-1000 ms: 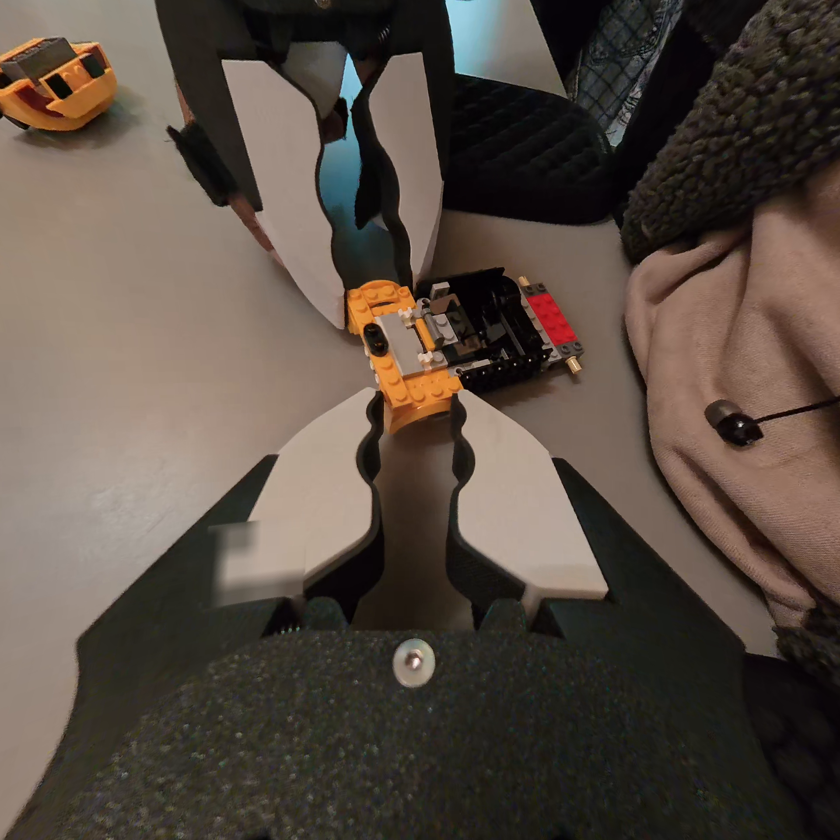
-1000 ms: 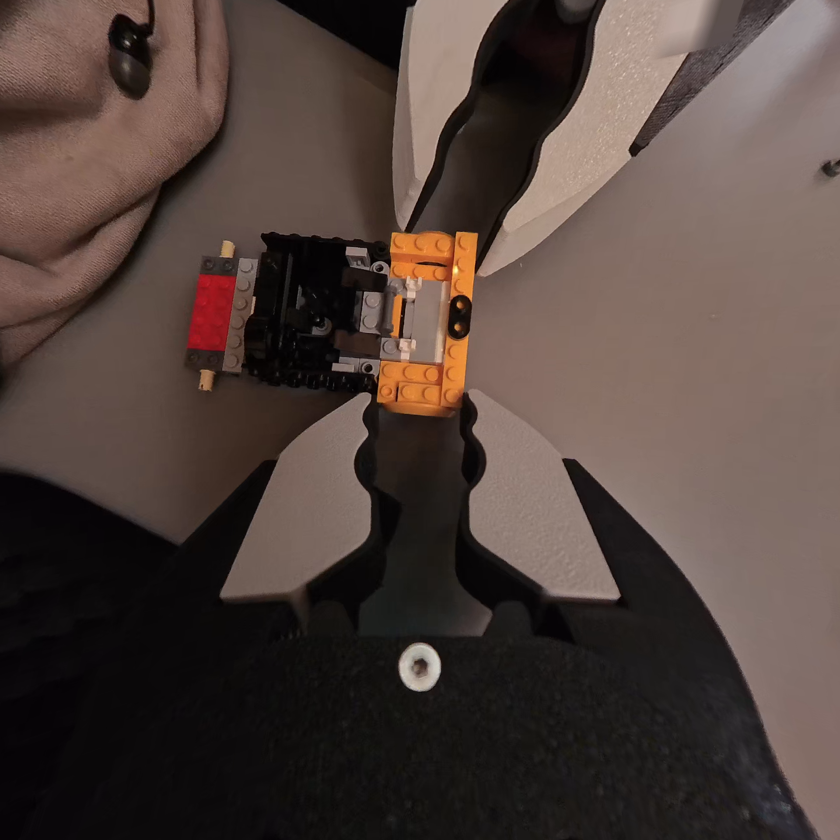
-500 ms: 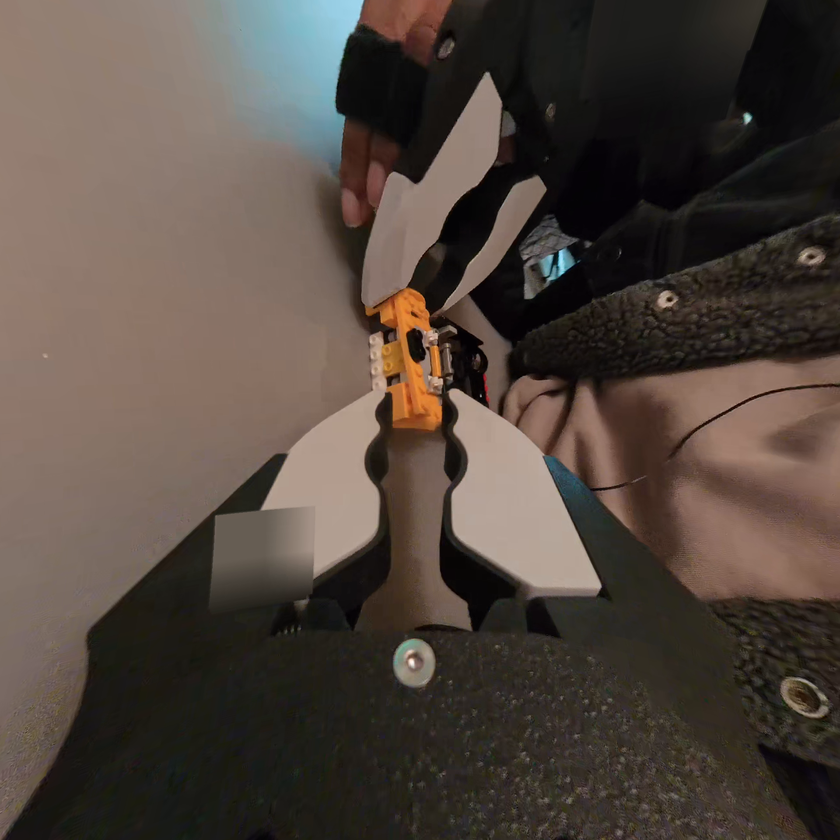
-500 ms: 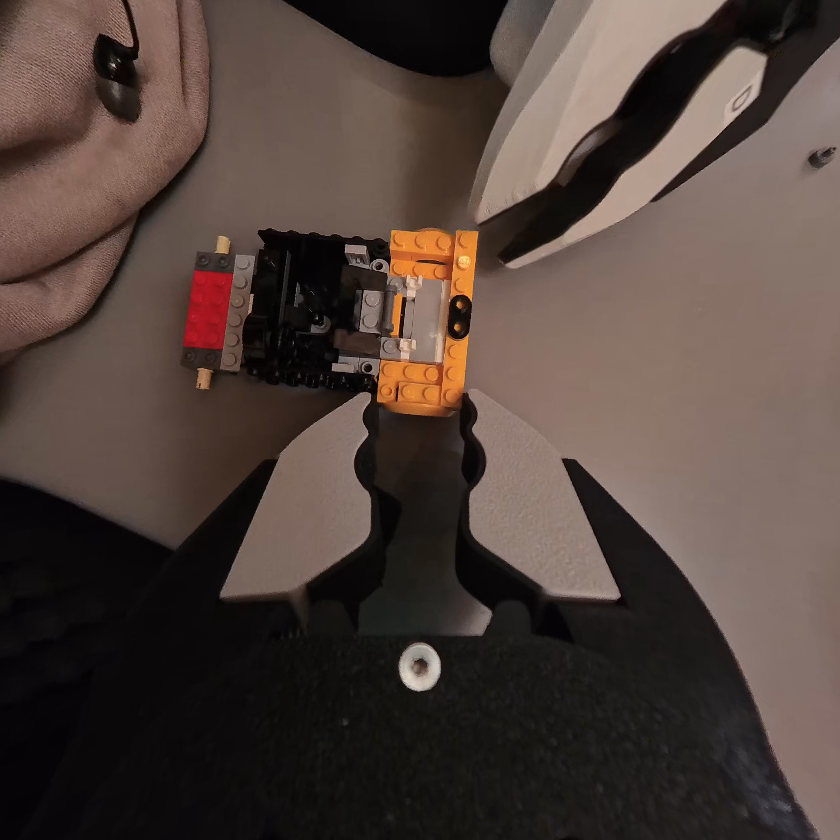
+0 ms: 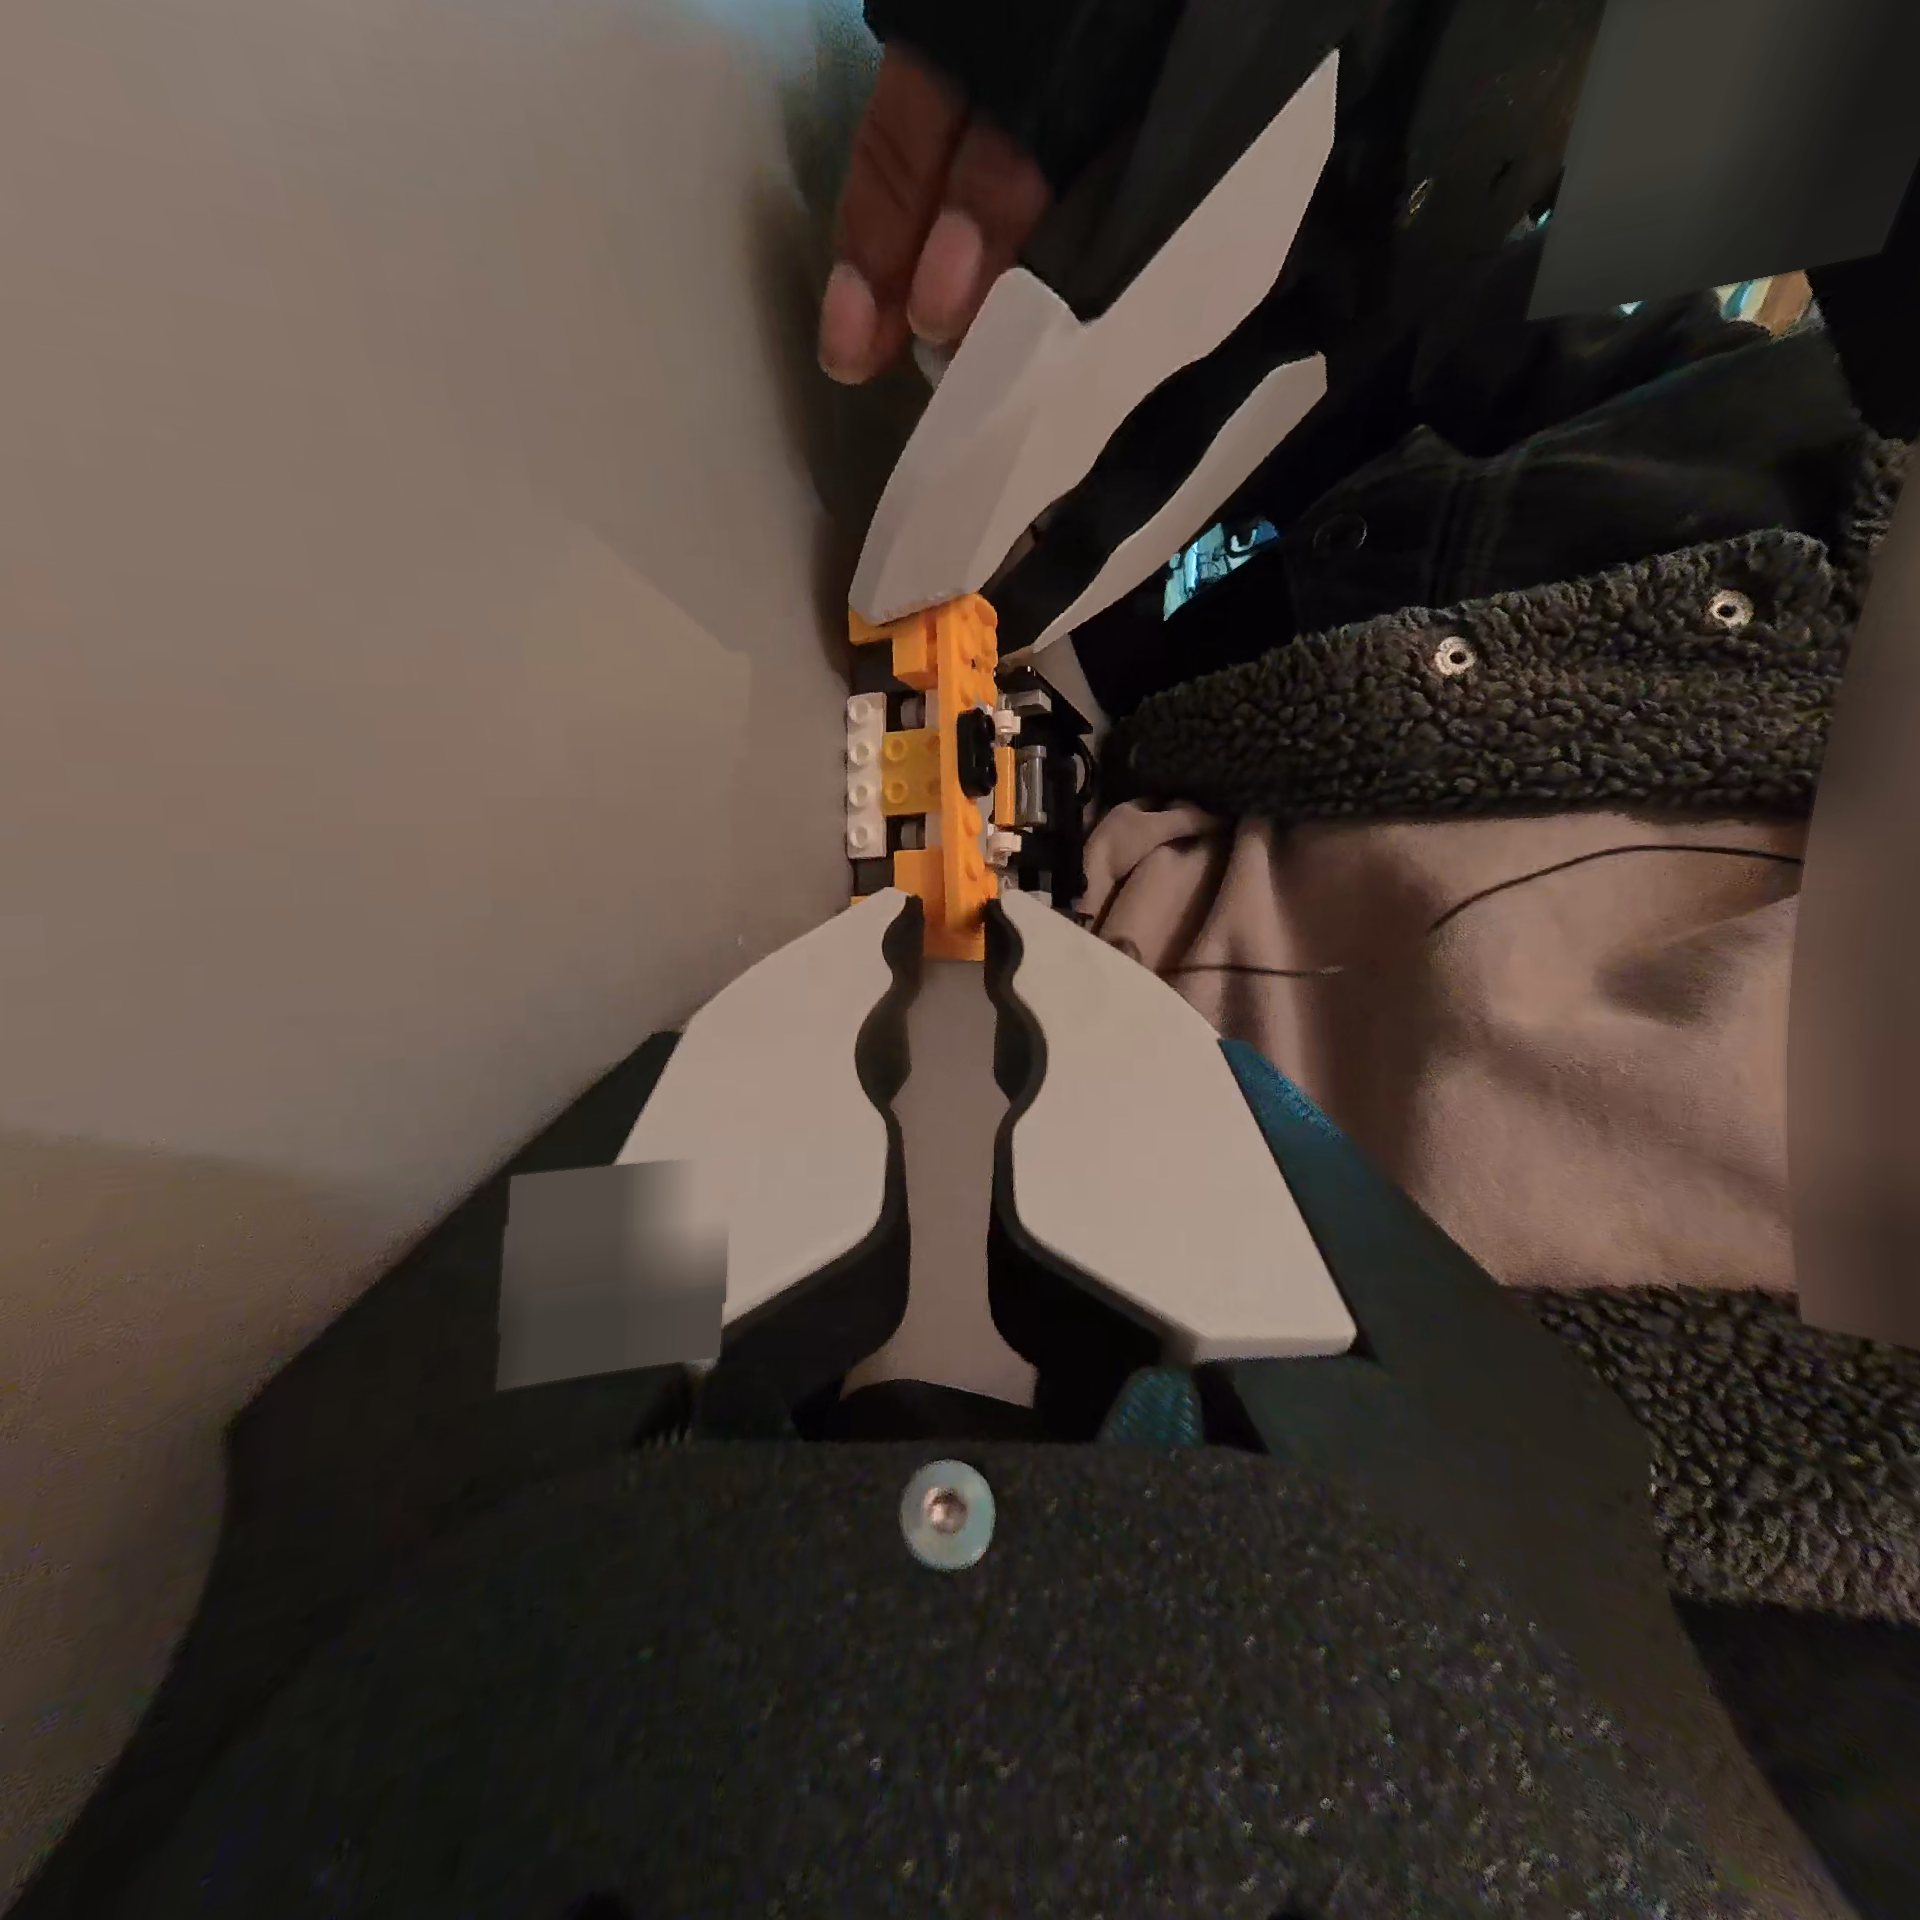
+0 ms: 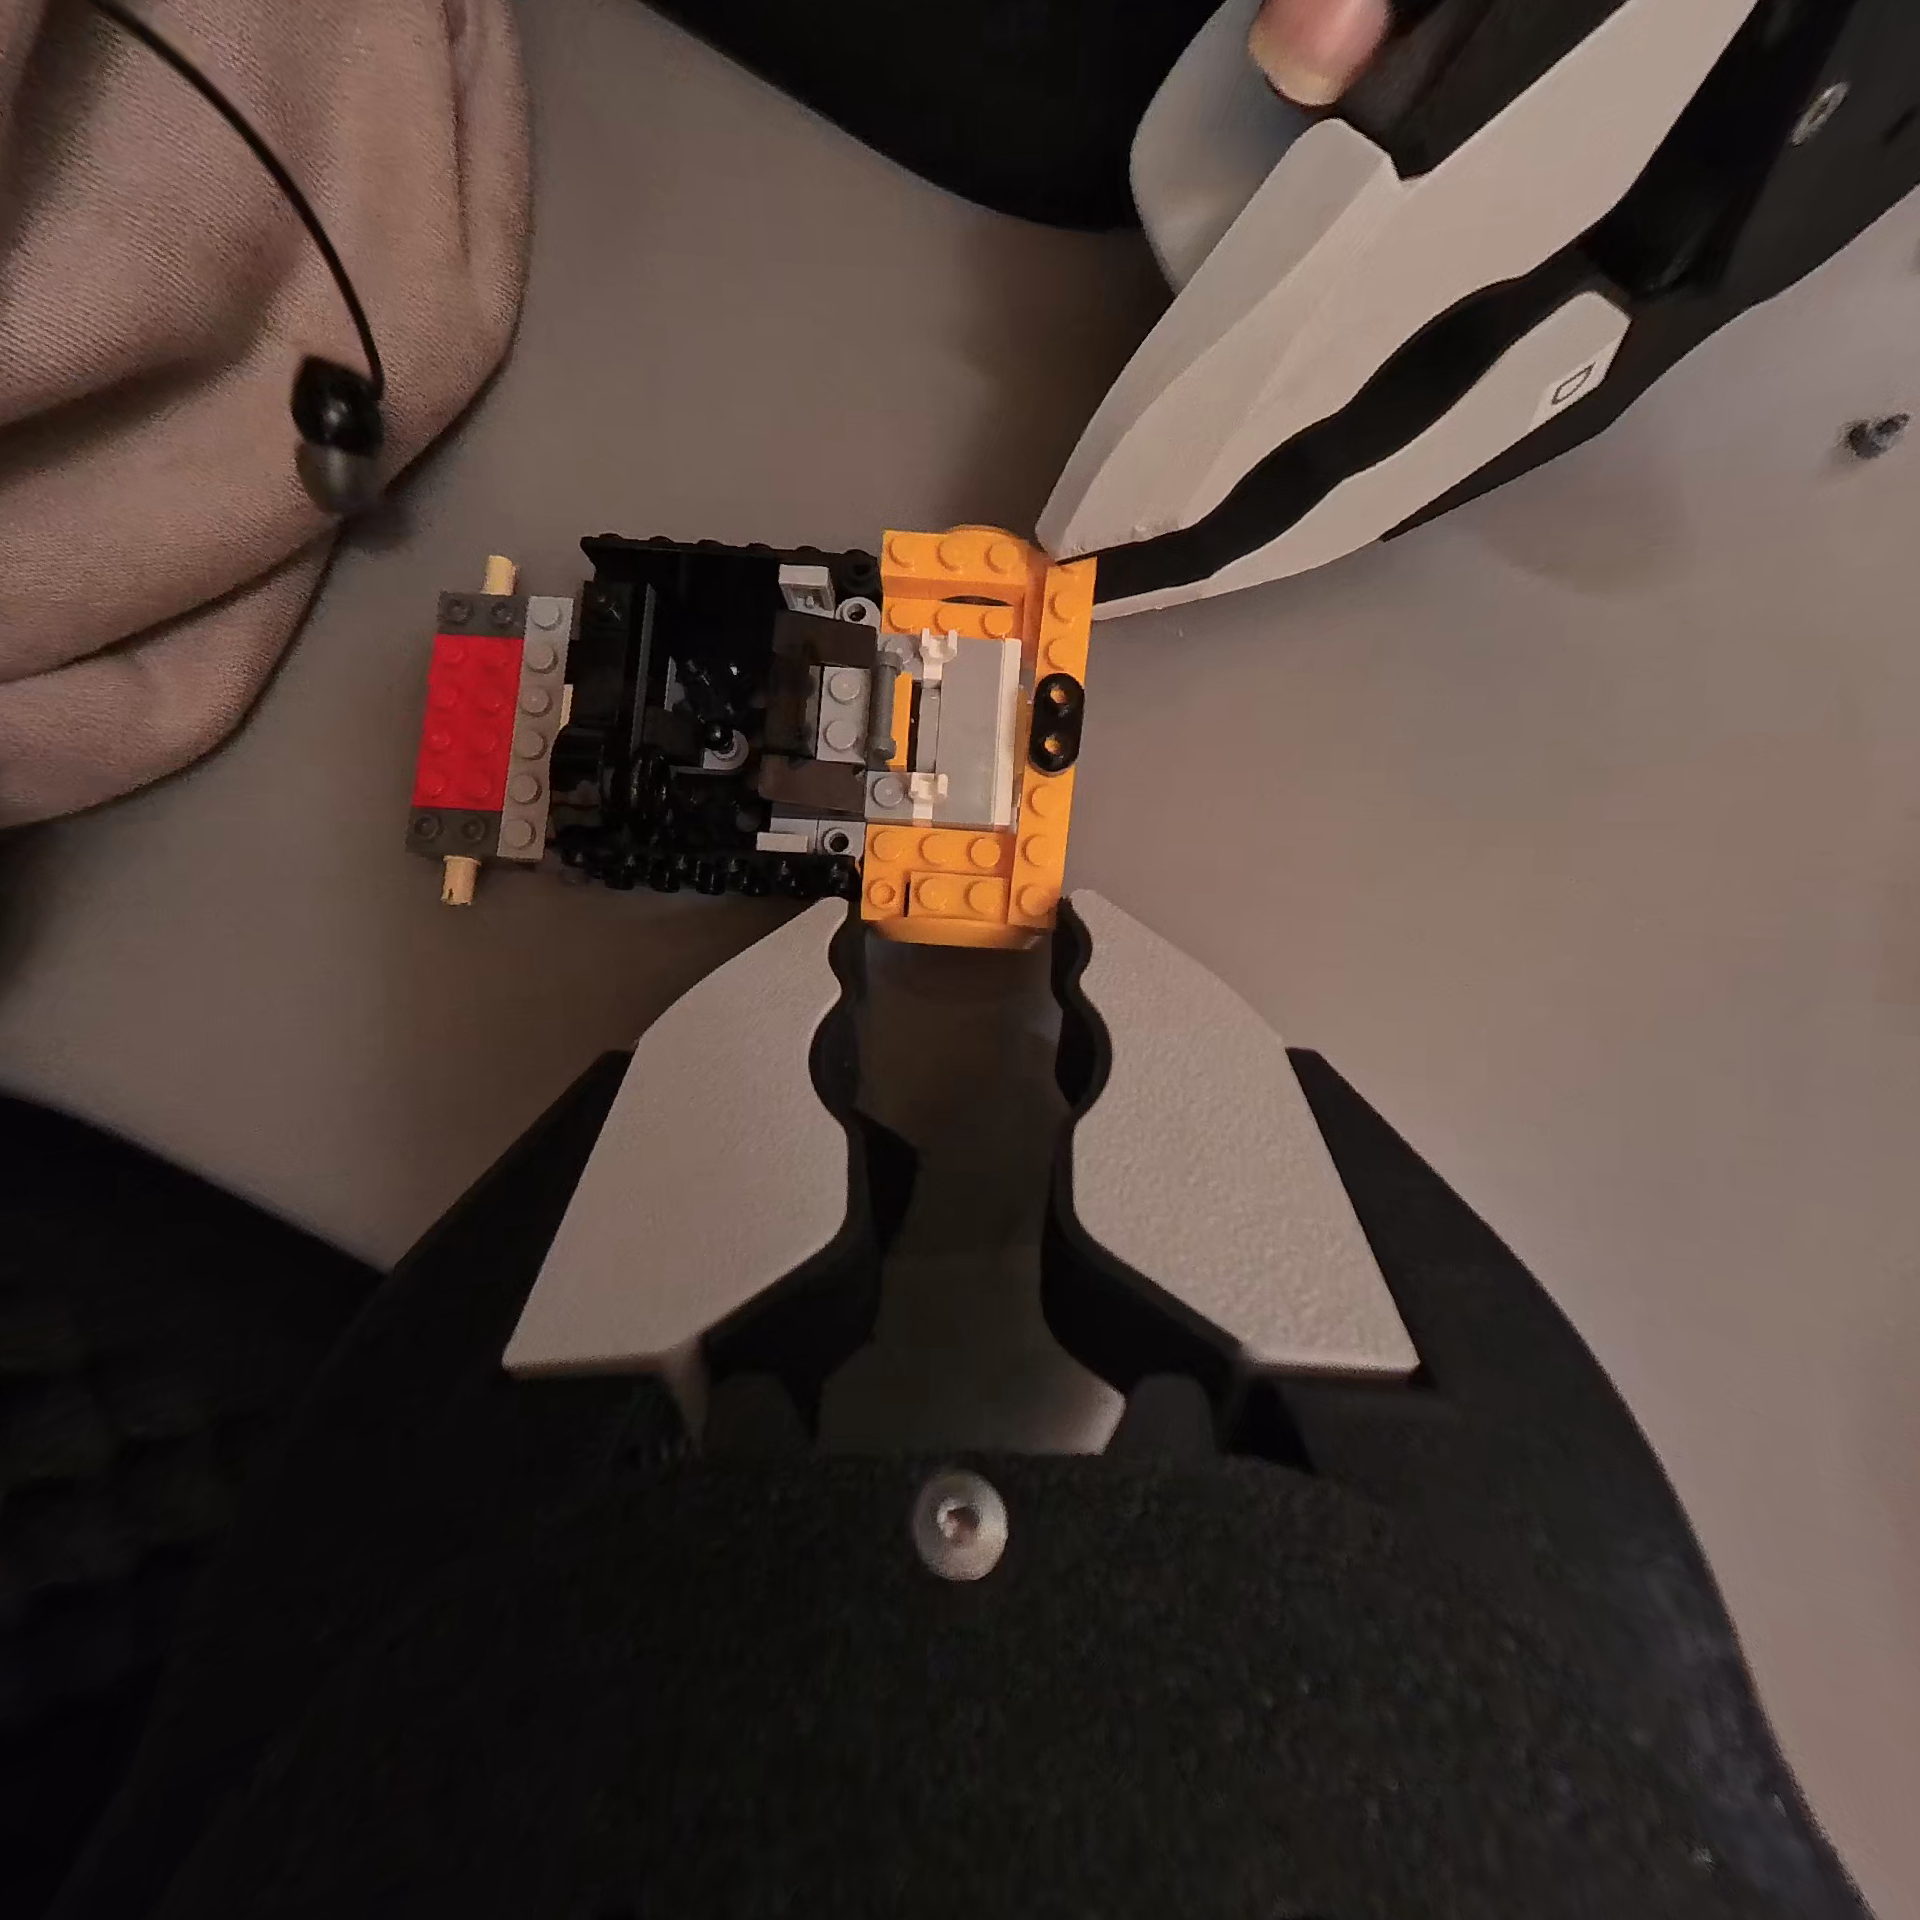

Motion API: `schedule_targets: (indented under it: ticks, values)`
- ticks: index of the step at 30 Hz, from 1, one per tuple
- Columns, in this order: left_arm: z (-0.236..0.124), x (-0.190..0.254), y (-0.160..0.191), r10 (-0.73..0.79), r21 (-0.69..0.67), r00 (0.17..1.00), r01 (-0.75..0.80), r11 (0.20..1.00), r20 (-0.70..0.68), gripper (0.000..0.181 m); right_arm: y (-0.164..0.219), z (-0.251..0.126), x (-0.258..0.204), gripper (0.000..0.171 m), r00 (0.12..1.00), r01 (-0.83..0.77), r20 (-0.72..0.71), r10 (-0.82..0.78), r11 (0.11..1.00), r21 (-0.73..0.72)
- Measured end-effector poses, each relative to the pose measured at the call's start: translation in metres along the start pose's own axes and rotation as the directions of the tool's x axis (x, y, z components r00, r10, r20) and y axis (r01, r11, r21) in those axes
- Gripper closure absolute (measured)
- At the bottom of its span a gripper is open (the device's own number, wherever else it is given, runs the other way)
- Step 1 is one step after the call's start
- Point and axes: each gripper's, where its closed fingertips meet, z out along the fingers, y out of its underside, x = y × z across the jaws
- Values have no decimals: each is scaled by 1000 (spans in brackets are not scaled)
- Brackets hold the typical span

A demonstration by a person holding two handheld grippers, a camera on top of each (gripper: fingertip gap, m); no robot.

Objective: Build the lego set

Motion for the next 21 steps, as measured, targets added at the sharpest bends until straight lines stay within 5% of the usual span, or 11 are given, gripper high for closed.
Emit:
schedule_targets:
  ticks: [21]
  values:
    - [-5,-4,11,109,-121,987,-95,988,119,159,-8,-5,-8,139,999,38,11,-39,997,69]
